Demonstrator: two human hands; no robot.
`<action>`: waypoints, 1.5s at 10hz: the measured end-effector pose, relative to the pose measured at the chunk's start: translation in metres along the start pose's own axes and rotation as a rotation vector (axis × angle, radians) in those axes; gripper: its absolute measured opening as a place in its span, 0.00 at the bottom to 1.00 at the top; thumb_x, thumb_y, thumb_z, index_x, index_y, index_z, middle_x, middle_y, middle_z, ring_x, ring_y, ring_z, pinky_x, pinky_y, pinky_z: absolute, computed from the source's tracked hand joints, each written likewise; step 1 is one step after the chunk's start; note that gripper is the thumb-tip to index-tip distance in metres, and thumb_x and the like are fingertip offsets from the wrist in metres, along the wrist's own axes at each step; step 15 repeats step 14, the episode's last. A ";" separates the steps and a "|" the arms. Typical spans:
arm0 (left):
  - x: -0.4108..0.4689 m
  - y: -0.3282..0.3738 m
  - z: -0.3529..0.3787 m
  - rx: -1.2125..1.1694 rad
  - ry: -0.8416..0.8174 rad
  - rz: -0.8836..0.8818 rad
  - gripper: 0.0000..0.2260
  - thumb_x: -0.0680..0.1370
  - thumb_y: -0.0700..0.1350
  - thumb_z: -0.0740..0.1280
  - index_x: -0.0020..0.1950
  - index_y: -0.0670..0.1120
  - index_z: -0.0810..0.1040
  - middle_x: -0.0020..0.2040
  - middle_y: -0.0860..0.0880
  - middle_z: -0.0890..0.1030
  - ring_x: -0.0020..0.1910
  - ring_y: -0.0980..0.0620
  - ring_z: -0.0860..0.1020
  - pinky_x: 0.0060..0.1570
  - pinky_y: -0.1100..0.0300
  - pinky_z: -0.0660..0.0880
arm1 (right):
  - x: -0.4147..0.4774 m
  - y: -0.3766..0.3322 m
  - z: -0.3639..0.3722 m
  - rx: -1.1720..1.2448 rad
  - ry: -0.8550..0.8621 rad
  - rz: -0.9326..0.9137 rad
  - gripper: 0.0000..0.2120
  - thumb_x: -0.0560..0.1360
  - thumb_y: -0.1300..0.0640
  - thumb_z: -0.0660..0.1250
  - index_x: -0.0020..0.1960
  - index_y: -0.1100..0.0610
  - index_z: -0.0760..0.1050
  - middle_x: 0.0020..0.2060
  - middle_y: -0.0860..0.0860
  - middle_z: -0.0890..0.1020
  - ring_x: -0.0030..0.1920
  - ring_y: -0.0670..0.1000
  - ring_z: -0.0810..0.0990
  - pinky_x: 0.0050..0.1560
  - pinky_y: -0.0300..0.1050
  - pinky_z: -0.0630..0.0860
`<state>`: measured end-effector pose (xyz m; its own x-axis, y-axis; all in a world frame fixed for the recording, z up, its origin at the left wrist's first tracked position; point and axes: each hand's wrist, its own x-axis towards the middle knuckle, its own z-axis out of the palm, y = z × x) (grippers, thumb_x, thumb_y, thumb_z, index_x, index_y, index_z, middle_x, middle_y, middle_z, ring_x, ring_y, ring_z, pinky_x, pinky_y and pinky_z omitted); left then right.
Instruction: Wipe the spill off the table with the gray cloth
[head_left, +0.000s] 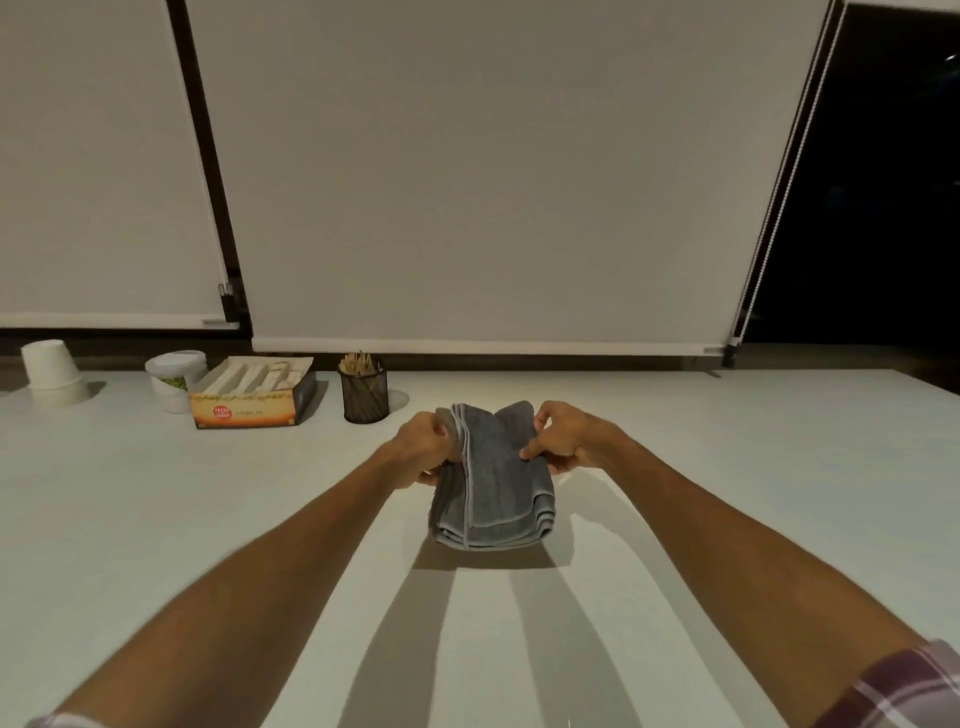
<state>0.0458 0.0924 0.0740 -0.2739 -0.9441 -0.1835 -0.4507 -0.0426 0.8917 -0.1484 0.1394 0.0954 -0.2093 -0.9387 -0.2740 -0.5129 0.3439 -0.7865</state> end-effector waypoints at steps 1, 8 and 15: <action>0.042 0.005 0.002 -0.050 0.059 -0.040 0.11 0.75 0.31 0.67 0.40 0.46 0.71 0.40 0.45 0.76 0.39 0.47 0.76 0.33 0.55 0.75 | 0.049 -0.003 -0.009 0.036 0.027 -0.022 0.17 0.72 0.69 0.71 0.45 0.55 0.65 0.38 0.55 0.73 0.34 0.51 0.73 0.25 0.41 0.74; 0.215 -0.006 0.014 0.440 0.466 0.051 0.15 0.79 0.41 0.65 0.65 0.42 0.71 0.64 0.39 0.74 0.62 0.39 0.74 0.59 0.46 0.74 | 0.230 0.005 -0.002 -0.345 0.266 -0.206 0.22 0.75 0.53 0.70 0.65 0.60 0.69 0.62 0.60 0.75 0.61 0.59 0.75 0.62 0.51 0.74; 0.180 -0.050 0.015 1.030 0.186 0.101 0.32 0.80 0.63 0.42 0.80 0.47 0.47 0.81 0.46 0.49 0.80 0.46 0.46 0.73 0.39 0.35 | 0.214 0.032 0.053 -0.740 0.187 -0.329 0.34 0.79 0.36 0.37 0.79 0.51 0.43 0.80 0.56 0.45 0.79 0.57 0.41 0.76 0.59 0.39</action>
